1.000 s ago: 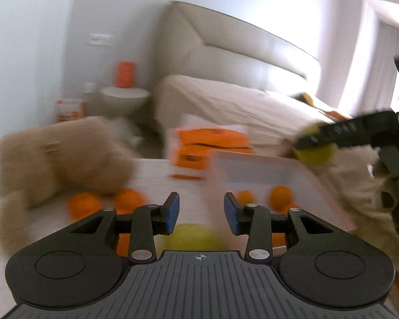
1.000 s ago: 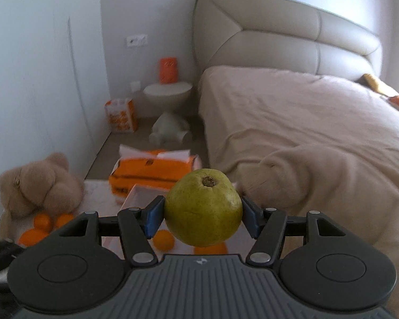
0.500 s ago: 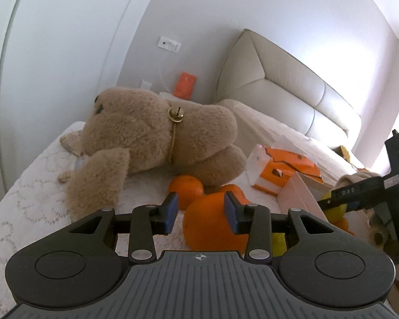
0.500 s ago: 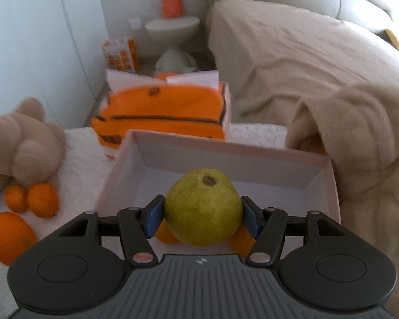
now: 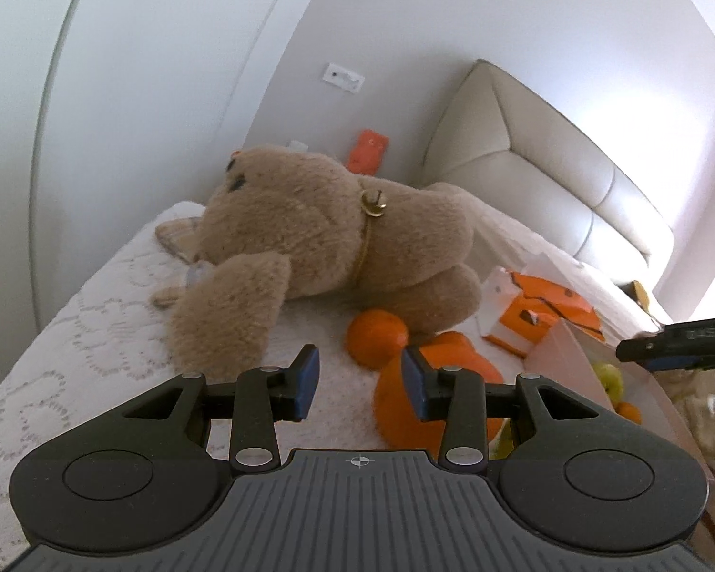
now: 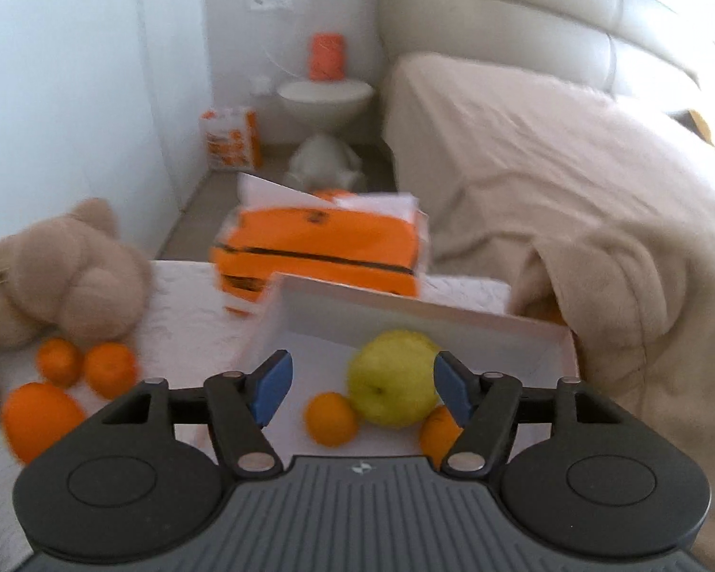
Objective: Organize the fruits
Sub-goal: 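Reach down and close the right gripper on a tangerine on the bed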
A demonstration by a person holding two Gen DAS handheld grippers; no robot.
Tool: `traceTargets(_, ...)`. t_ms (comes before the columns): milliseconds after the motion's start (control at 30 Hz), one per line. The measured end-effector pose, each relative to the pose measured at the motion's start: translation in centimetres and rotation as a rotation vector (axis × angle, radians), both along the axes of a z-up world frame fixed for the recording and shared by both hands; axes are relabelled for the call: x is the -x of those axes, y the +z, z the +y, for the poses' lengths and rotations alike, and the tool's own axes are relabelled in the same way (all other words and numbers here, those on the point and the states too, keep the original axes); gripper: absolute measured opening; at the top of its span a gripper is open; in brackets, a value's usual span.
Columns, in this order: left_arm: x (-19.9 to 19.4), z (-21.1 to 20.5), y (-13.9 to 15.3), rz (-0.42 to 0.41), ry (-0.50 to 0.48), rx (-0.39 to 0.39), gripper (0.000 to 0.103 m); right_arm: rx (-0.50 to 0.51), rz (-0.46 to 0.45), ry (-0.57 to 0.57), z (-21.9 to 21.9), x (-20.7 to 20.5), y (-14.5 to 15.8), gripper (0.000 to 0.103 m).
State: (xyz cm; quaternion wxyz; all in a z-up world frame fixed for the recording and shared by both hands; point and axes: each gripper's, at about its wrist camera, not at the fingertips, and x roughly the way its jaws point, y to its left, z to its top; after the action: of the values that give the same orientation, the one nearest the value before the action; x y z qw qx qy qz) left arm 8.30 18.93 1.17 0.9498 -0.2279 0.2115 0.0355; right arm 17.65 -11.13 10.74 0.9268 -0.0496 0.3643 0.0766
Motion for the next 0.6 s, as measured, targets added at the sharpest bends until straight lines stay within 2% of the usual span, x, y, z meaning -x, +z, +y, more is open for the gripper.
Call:
traceTargets(200,0.7,0.3,-0.1,0.002,0.023,-0.013,0.042,0.007,0.01,0.197,5.1,2.7,-0.2,0.068)
traceTargets(367,1.1,0.7,-0.1,0.003,0.029,0.002,0.042,0.028,0.021,0.274,8.8,3.4,-1.9,0.068)
traceTargets(400,1.2,0.6,-0.1,0.002,0.029,0.001,0.042,0.044,0.014,0.277,9.4,3.4,-2.3,0.066)
traceTargets(433,1.3,0.6,-0.1,0.002,0.026,-0.001,0.042,0.064,0.009,0.278,10.1,3.5,-2.9,0.056)
traceTargets(500,1.3,0.4,-0.1,0.002,0.019,-0.007,0.042,0.098,0.019,0.284,10.9,3.6,-3.9,0.047)
traceTargets(600,1.3,0.3,-0.1,0.009,0.014,-0.017,0.042,0.098,0.062,0.282,11.3,3.7,-4.9,0.047)
